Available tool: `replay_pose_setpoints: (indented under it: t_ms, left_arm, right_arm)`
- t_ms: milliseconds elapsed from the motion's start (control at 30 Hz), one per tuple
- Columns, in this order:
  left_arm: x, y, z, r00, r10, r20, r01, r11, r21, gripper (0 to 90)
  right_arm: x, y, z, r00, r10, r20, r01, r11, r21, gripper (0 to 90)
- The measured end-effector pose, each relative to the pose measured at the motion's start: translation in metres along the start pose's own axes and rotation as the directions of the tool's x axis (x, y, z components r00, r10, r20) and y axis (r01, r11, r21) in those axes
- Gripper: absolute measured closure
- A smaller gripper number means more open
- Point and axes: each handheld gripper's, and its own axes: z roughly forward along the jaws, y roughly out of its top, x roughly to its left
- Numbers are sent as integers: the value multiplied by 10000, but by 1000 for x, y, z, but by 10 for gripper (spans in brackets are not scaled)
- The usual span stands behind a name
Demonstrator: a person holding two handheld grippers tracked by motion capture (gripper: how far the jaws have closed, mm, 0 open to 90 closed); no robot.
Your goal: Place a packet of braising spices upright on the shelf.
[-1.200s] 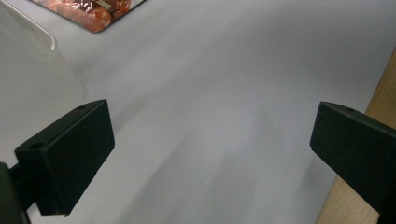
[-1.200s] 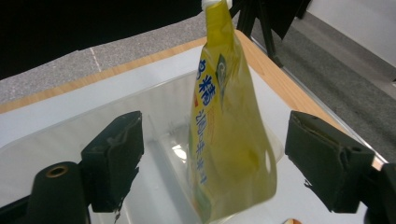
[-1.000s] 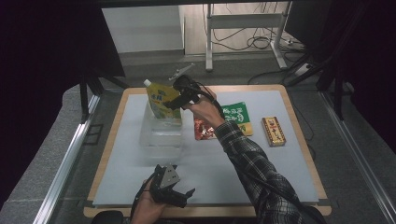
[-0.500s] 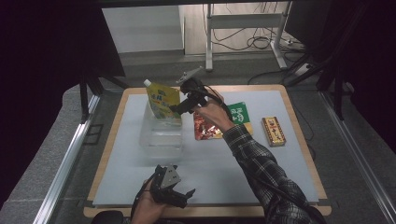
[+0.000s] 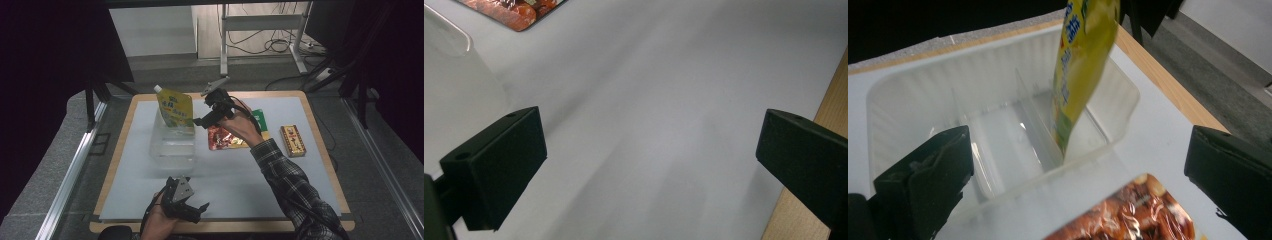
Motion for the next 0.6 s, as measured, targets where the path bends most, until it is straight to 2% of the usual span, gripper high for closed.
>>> replay_pose_setpoints:
  t_ms: [233, 333, 367, 533, 600]
  left_arm:
    - [0, 0, 0, 10000, 6, -8, -6, 10000, -7, 0]
    - [0, 0, 1, 10000, 7, -4, -7, 10000, 1, 0]
    - [-1, 0, 1, 10000, 25, 9, -25, 10000, 25, 0]
    - [-1, 0, 2, 9999, 95, 46, -95, 9999, 87, 0]
    - [-2, 0, 2, 9999, 99, 45, -99, 9999, 57, 0]
  right_arm:
    - [-4, -19, -11, 9998, 193, 73, -193, 9998, 2, 0]
    - [-6, -27, -16, 9991, 407, 76, -406, 9991, -103, 0]
    - [-7, -33, -19, 9977, 674, 19, -674, 9977, -43, 1]
    - [-8, -45, -26, 9977, 661, 176, -662, 9978, 20, 9]
    - [-10, -52, -30, 9975, 683, 181, -681, 9976, -124, 10]
